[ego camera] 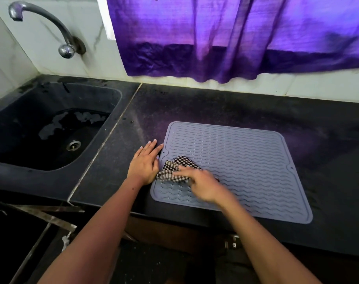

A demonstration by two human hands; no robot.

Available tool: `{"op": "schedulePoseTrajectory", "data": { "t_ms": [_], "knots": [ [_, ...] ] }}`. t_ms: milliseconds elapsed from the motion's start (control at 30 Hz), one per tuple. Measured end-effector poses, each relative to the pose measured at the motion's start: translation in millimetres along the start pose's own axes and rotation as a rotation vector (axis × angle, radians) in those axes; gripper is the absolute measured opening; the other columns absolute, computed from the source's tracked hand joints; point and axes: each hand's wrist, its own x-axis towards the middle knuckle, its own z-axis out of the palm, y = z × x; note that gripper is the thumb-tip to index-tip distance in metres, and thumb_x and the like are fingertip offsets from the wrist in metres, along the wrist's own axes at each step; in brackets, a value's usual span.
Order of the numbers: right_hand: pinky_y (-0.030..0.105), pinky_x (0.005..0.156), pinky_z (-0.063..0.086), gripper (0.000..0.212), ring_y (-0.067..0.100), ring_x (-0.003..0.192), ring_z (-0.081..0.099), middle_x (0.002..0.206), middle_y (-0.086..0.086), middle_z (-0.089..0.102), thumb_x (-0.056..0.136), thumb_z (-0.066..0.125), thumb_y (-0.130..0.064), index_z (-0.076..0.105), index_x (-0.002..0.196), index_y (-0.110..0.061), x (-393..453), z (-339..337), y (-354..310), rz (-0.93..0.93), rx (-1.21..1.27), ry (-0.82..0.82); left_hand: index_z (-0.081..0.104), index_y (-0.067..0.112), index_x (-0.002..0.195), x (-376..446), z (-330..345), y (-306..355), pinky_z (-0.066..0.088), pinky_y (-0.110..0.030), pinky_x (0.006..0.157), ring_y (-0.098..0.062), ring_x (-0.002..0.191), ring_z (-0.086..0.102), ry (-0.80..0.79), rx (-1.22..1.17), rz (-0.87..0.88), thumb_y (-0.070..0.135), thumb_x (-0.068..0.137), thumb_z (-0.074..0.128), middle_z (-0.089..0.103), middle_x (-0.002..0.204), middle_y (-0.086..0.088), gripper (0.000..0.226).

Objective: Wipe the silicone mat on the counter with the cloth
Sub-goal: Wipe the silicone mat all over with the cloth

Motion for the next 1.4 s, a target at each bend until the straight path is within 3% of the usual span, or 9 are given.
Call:
{"op": "schedulePoseTrajectory", "data": {
  "t_ms": [67,167,233,433,700,800,867,1033,1400],
  "knots": [
    [0.021,0.061,0.046,0.054,0.013,0.076,0.057,0.123,0.001,0.059,0.092,0.041,0.002,0.049,0.131,-0.035,2,-20,0,0.033,0.234,0.060,0.037,0.021,0.142,0,0,-1,0.010,-0.034,0.116,-0.018,0.142,0.023,-0.003,-0.007,-0.003,0.043,0.082,0.011,0.029,0.152,-0.004,0.069],
    [0.034,0.096,0.045,0.065,0.022,0.117,0.055,0.138,0.001,0.050,0.087,0.043,0.008,0.043,0.136,-0.035,-9,-26,-4,0.067,0.088,0.304,0.038,0.021,0.141,0,1,-2,0.010,-0.034,0.116,-0.019,0.141,0.024,-0.004,-0.003,0.001,0.043,0.082,0.012,0.030,0.152,-0.004,0.069],
    [0.037,0.114,0.017,0.075,0.020,0.140,0.028,0.153,-0.005,0.026,0.084,0.048,0.011,0.032,0.141,-0.035,-23,-9,-11,0.053,-0.187,0.351,0.038,0.021,0.141,1,1,-3,0.010,-0.033,0.116,-0.019,0.141,0.024,-0.001,0.005,-0.001,0.044,0.082,0.011,0.030,0.152,-0.004,0.069],
    [0.029,0.116,-0.001,0.074,0.018,0.146,0.005,0.158,0.000,0.008,0.087,0.040,0.009,0.020,0.147,-0.031,-35,40,11,-0.036,-0.298,0.285,0.040,0.019,0.140,2,3,-2,0.013,-0.036,0.115,-0.021,0.140,0.027,0.013,0.012,0.001,0.042,0.082,0.013,0.033,0.150,-0.006,0.069],
    [0.025,0.116,0.009,0.070,0.014,0.143,0.019,0.156,-0.005,0.018,0.086,0.044,0.008,0.032,0.142,-0.032,-35,26,13,-0.051,-0.178,0.225,0.041,0.017,0.140,0,1,1,0.014,-0.039,0.116,-0.024,0.140,0.028,-0.007,0.019,-0.011,0.036,0.082,0.019,0.034,0.150,-0.009,0.065],
    [0.020,0.075,0.051,0.062,0.013,0.092,0.060,0.151,-0.002,0.033,0.090,0.041,0.006,0.043,0.136,-0.035,-31,6,16,0.035,0.177,0.164,0.040,0.017,0.141,-1,-1,5,0.013,-0.040,0.116,-0.025,0.140,0.027,-0.010,0.018,-0.031,0.029,0.084,0.025,0.033,0.150,-0.010,0.060],
    [0.008,0.054,0.042,0.059,0.013,0.081,0.054,0.144,0.005,0.043,0.091,0.040,0.006,0.045,0.136,-0.032,-31,-12,17,0.090,0.385,0.292,0.041,0.016,0.140,-4,-1,7,0.014,-0.041,0.116,-0.026,0.140,0.027,-0.002,0.016,-0.053,0.030,0.084,0.025,0.033,0.150,-0.010,0.060],
    [0.033,0.117,0.017,0.070,0.018,0.141,0.025,0.152,-0.002,0.029,0.086,0.046,0.008,0.030,0.144,-0.027,-45,-15,19,0.150,-0.074,0.631,0.043,0.014,0.139,-6,1,9,0.015,-0.042,0.116,-0.027,0.140,0.027,0.013,0.010,-0.093,0.031,0.084,0.025,0.034,0.149,-0.011,0.060],
    [0.021,0.115,0.002,0.065,0.012,0.144,0.014,0.155,-0.004,0.020,0.089,0.045,0.000,0.028,0.145,-0.027,-54,23,50,0.075,-0.111,0.412,0.046,0.012,0.136,-6,1,9,0.017,-0.043,0.115,-0.028,0.139,0.029,0.035,0.002,-0.090,0.030,0.083,0.026,0.036,0.148,-0.013,0.059]
  ]
}}
